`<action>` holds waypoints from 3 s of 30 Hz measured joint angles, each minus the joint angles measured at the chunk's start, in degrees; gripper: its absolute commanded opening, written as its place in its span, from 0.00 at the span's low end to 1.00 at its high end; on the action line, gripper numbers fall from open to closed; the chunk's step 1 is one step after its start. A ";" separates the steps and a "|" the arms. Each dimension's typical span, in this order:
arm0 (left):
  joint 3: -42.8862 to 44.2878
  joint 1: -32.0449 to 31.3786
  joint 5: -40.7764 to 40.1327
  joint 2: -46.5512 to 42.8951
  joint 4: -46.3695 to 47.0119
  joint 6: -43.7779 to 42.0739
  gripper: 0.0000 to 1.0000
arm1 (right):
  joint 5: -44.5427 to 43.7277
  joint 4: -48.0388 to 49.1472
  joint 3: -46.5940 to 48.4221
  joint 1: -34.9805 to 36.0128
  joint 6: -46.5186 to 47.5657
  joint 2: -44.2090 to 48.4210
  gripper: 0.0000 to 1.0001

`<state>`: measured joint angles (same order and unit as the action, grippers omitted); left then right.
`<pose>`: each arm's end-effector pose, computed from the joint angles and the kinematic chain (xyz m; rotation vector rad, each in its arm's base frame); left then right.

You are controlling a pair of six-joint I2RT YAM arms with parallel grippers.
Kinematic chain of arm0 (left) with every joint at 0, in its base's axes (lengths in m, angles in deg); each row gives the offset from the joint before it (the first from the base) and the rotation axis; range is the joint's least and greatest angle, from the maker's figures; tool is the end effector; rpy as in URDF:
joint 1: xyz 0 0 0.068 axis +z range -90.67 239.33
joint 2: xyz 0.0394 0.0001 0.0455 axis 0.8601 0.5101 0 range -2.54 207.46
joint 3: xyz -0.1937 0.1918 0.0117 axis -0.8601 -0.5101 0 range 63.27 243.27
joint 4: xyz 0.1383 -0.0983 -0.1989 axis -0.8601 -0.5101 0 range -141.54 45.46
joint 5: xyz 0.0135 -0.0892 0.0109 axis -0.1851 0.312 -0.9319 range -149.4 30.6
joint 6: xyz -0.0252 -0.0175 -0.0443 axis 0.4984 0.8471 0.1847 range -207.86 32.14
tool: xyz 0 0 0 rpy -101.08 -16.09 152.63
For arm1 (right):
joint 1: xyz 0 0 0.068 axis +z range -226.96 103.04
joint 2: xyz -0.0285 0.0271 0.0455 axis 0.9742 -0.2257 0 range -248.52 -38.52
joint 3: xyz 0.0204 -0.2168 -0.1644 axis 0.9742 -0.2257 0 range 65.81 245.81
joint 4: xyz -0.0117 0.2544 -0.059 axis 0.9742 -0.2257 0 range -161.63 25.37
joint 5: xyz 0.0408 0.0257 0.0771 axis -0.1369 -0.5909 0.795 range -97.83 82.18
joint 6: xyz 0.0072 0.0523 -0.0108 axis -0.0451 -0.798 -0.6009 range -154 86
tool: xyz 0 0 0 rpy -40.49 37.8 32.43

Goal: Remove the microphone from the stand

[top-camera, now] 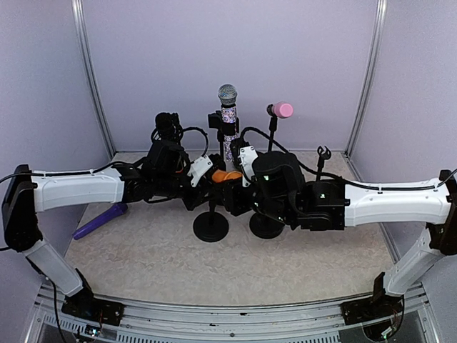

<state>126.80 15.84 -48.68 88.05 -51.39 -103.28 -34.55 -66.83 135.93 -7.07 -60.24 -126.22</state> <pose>0.2557 -0.2515 0.2587 1.1715 1.8518 -0.4818 0.1391 0.3330 0.3248 -0.4145 1.8944 0.6966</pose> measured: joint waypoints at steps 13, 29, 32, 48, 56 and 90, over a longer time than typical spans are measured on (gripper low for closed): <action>-1.81 -0.28 1.27 -0.96 5.27 -0.55 0.00 | -2.05 -4.63 -1.46 2.97 1.92 5.62 0.00; -5.55 3.61 -2.32 -1.36 6.03 2.67 0.00 | -0.92 -12.90 -1.46 8.85 0.76 15.28 0.00; -5.55 4.52 -2.93 -1.38 6.03 3.15 0.05 | 0.20 -12.98 -1.44 9.68 -0.26 18.14 0.00; -4.85 6.14 8.61 -9.46 -13.27 -5.18 0.99 | 1.57 -18.51 -0.66 10.12 -0.87 18.29 0.00; -1.79 10.97 12.68 -17.88 -27.30 -13.57 0.99 | 7.56 -19.28 3.13 9.44 0.31 13.18 0.00; -13.62 26.56 10.64 -30.58 -45.51 -40.96 0.14 | 32.85 -9.22 24.52 -2.64 4.35 -14.97 0.93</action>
<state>113.18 42.40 -38.04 57.47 -96.90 -144.24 -1.69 -76.05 160.46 -9.71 -55.89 -141.19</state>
